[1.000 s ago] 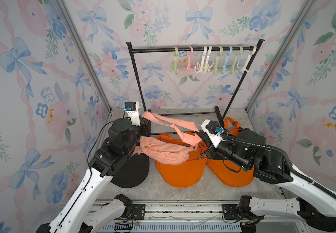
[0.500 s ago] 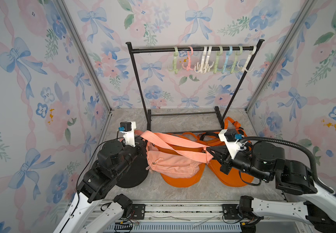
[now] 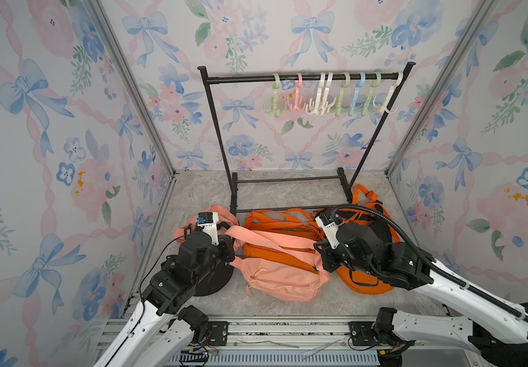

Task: Take the bag off the hook
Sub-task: Place the bag inside the bag.

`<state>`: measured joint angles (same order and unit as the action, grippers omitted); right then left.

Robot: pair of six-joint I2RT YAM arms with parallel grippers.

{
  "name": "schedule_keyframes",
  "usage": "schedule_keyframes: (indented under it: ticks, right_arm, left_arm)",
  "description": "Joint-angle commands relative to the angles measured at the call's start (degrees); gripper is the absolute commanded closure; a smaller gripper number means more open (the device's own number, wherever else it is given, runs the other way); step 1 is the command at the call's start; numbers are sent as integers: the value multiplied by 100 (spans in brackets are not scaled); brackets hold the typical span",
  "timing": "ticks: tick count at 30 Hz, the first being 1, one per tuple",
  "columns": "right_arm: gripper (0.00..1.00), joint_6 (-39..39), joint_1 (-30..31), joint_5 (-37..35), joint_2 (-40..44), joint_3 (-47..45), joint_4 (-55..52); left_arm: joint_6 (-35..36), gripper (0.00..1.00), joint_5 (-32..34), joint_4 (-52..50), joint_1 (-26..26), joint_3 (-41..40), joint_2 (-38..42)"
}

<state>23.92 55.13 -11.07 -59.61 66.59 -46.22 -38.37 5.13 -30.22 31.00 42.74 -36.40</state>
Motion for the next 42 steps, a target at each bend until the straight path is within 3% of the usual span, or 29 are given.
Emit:
schedule_keyframes:
  ticks: [1, 6, 15, 22, 35, 42]
  right_arm:
    - [100, 258, -847, 246, 243, -418, -536]
    - [100, 215, -1475, 604, -187, -853, -220]
    - [100, 211, -1478, 1072, -1550, -1680, 800]
    - [100, 99, -1642, 1216, -2639, -1804, 1524]
    - [100, -44, -2373, 1388, -3487, -1659, 2469]
    - [100, -158, -2789, 1564, -4037, -1189, 2824]
  left_arm:
    - [-563, 100, 1258, -163, -218, -518, -165]
    - [-627, 100, 1268, 308, -226, -984, -513]
    - [-812, 100, 1232, 677, -226, -1338, -1363]
    - [-791, 100, 1201, 1044, -226, -1331, -2066]
    - [-667, 100, 1181, 1843, -261, -884, -3697]
    - [-267, 100, 1104, 2059, -556, -178, -4632]
